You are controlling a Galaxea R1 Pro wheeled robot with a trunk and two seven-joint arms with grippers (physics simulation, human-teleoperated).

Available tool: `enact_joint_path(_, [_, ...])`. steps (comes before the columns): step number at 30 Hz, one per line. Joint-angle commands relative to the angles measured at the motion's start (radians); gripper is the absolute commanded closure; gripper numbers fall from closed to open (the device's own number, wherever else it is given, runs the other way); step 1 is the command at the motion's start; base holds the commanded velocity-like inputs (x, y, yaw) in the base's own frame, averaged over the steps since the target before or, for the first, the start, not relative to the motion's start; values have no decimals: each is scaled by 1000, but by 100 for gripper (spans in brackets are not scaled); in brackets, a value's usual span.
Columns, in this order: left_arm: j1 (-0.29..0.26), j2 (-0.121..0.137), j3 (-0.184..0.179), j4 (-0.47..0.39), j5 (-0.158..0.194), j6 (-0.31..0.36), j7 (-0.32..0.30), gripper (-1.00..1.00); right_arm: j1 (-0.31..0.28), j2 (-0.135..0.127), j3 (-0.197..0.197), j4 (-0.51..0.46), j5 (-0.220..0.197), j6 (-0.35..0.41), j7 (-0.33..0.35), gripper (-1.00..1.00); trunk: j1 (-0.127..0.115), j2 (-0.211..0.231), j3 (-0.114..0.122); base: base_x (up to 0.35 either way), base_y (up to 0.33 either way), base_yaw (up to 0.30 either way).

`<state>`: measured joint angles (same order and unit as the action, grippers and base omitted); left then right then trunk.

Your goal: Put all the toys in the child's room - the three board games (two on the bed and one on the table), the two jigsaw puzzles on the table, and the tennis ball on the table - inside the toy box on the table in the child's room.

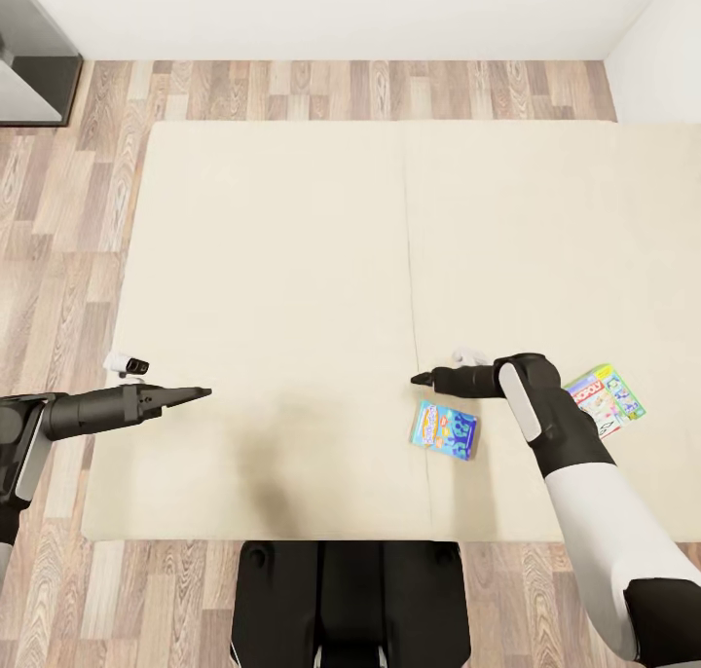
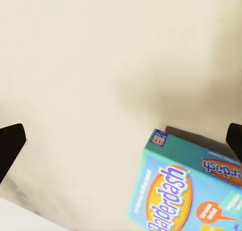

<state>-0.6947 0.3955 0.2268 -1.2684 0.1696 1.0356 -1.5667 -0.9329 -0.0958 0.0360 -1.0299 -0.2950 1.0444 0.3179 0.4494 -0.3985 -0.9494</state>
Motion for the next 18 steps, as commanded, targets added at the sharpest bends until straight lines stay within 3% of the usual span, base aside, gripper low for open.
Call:
enact_joint_path(1, [0,0,0,0,0,11,-4,-100,0,-1,1,-8,5,3,6,-100,1,-2,-1,0,0,0])
enact_joint_path(18, [0,2,0,0,-2,11,-4,-100,0,-12,-1,-54,3,3,6,-100,1,-2,-1,0,0,0])
